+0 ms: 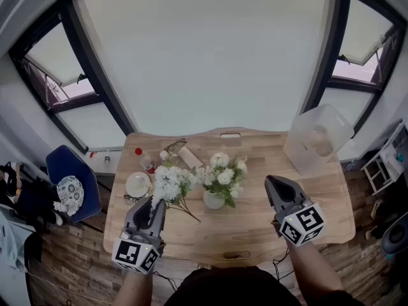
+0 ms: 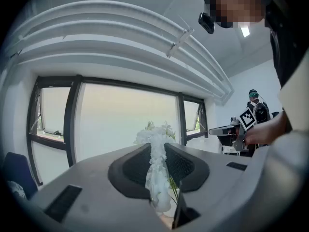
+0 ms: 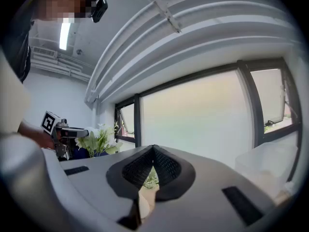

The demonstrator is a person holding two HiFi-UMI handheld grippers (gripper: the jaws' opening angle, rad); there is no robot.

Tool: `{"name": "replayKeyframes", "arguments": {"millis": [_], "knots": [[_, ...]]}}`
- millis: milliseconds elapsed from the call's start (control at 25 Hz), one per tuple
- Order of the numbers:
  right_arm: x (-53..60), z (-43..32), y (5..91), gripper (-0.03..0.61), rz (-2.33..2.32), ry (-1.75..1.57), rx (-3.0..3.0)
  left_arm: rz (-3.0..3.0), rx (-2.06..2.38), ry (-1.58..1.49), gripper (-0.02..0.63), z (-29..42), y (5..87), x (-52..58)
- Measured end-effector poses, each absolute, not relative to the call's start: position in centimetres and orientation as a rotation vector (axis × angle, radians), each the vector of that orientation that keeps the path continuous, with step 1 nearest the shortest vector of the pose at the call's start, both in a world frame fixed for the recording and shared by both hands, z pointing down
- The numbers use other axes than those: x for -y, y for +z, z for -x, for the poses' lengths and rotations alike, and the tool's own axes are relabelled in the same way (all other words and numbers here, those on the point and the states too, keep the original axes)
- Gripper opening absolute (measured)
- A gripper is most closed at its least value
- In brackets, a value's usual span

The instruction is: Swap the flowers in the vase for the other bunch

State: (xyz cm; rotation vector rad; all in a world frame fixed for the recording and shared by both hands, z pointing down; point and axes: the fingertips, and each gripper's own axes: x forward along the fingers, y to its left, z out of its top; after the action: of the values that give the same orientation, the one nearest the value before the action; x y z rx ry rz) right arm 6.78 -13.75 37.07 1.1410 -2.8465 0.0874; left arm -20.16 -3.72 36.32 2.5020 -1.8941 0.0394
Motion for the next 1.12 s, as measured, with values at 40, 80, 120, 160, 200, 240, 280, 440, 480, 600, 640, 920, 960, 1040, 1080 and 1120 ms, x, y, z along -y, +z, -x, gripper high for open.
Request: {"name": "replayKeyframes", "arguments": {"millis": [40,80,120,160,200,240,280,440,480,600,640,920,960,1040,1080,1120], "knots": [[13.8,-6.7,37.1,0.025,-1.144,0.089,2.844,-2.502,1.893,0.042,0.083,20.2,36.4,3.8],[13.9,-6.7,37.1,0.025,-1.147,0.09,2.842,-2.502,1.893,0.044,0.083,20.3,36.4,3.8],[14.0,-6.7,37.1,0.025,-1.148,0.09,2.84,-2.502,1.893,0.045,0.083,20.3,36.4,3.9],[14.0,-6.6,37.2,0.025,-1.15,0.091,2.839,-2.501,1.893,0.045,0.083,20.3,36.5,3.9],[14.1,-6.6,37.2,0.025,-1.152,0.091,2.838,-2.501,1.893,0.045,0.083,20.4,36.5,4.0],[14.2,-6.6,37.3,0.025,-1.156,0.092,2.837,-2.501,1.893,0.044,0.083,20.4,36.5,4.0],[14.3,-6.7,37.4,0.025,-1.16,0.092,2.835,-2.501,1.894,0.045,0.083,20.4,36.6,4.1],[14.9,-6.8,37.5,0.025,-1.177,0.119,2.852,-2.495,1.894,0.046,0.082,20.6,36.8,4.4],[15.1,-6.8,37.5,0.025,-1.183,0.137,2.863,-2.494,1.893,0.046,0.083,20.6,36.9,4.5],[15.9,-6.4,37.9,0.026,-1.185,0.174,2.87,-2.487,1.896,0.053,0.082,20.8,37.2,5.1],[16.2,-6.2,38.1,0.028,-1.174,0.181,2.866,-2.485,1.897,0.056,0.083,20.9,37.3,5.3],[17.7,-4.4,40.8,0.032,-1.058,0.251,2.829,-2.469,1.888,0.067,0.083,21.2,38.3,6.8],[17.9,-4.2,41.2,0.047,-1.046,0.263,2.826,-2.466,1.886,0.068,0.083,21.2,38.5,7.0],[18.4,-3.7,42.0,0.159,-1.018,0.298,2.817,-2.461,1.879,0.072,0.083,21.2,38.8,7.4],[18.6,-3.5,42.4,0.176,-1.004,0.315,2.813,-2.458,1.875,0.075,0.083,21.2,39.1,7.6],[18.8,-3.3,42.7,0.187,-0.992,0.33,2.81,-2.455,1.87,0.079,0.083,21.2,39.3,7.8]]}}
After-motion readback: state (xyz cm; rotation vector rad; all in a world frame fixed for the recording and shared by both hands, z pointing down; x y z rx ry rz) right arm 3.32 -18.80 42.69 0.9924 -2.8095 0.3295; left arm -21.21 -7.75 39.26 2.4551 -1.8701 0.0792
